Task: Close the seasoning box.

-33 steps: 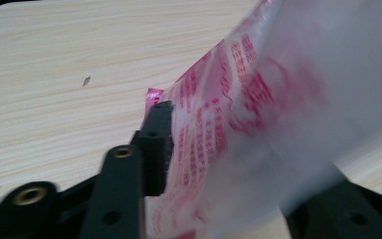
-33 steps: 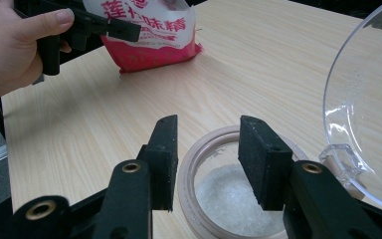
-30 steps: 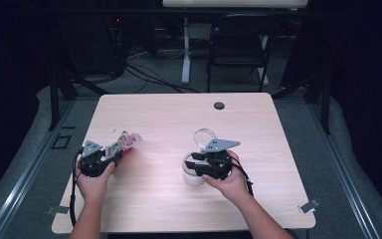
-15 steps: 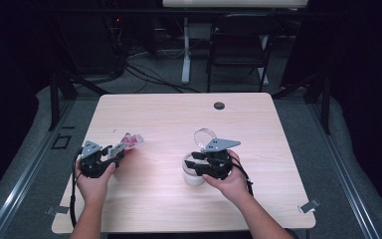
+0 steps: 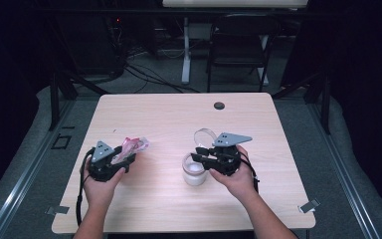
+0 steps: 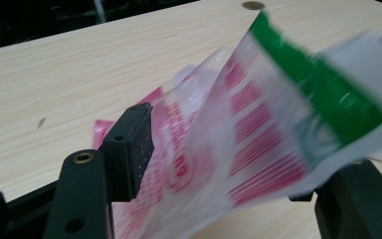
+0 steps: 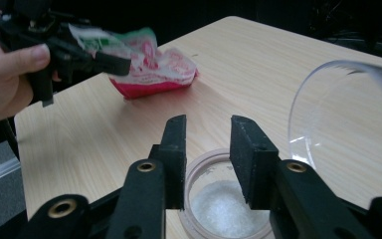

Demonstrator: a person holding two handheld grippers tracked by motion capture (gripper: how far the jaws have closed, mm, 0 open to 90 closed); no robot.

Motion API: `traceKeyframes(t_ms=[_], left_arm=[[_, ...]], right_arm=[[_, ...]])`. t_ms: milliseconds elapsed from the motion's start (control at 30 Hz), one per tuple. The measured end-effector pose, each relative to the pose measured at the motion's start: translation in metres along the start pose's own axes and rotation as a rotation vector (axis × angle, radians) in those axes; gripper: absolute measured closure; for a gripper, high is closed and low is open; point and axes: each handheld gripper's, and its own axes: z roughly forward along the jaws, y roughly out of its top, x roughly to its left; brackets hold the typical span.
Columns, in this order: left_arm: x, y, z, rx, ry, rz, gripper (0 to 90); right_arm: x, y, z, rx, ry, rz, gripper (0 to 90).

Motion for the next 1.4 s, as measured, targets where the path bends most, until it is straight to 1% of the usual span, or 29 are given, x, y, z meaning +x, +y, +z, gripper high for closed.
traceKeyframes(t_ms=[67, 167, 233, 333, 433, 600, 733, 933, 1167, 1400], left_arm=[[-0.007, 0.002, 0.001, 0.007, -0.014, 0.022, 39.6], [-0.017, 0.004, 0.004, 0.008, -0.042, 0.042, 39.6], [-0.022, 0.006, 0.004, 0.006, -0.049, 0.057, 39.6], [-0.029, 0.007, 0.004, -0.001, -0.064, 0.068, 39.6], [-0.035, 0.008, 0.006, 0.006, -0.080, 0.084, 39.6], [-0.042, 0.009, 0.009, 0.012, -0.090, 0.105, 39.6], [-0.047, 0.010, 0.010, 0.008, -0.101, 0.112, 39.6], [-0.051, 0.011, 0.010, 0.010, -0.107, 0.125, 39.6], [-0.053, 0.011, 0.012, 0.017, -0.109, 0.132, 40.3], [-0.054, 0.010, 0.013, 0.023, -0.109, 0.136, 40.7]], right_arm=[[-0.002, 0.002, -0.005, -0.006, -0.010, 0.001, 72.0], [-0.006, 0.004, -0.012, -0.024, -0.026, 0.015, 75.3], [-0.008, 0.005, -0.016, -0.029, -0.040, 0.024, 77.0], [-0.013, 0.006, -0.021, -0.039, -0.055, 0.037, 80.1], [-0.017, 0.008, -0.026, -0.045, -0.067, 0.041, 83.6], [-0.024, 0.010, -0.036, -0.060, -0.092, 0.057, 87.0], [-0.030, 0.009, -0.040, -0.072, -0.103, 0.074, 89.5], [-0.037, 0.008, -0.044, -0.065, -0.122, 0.083, 90.0], [-0.045, 0.006, -0.048, -0.082, -0.142, 0.109, 90.0], [-0.054, 0.002, -0.050, -0.083, -0.174, 0.136, 90.0]])
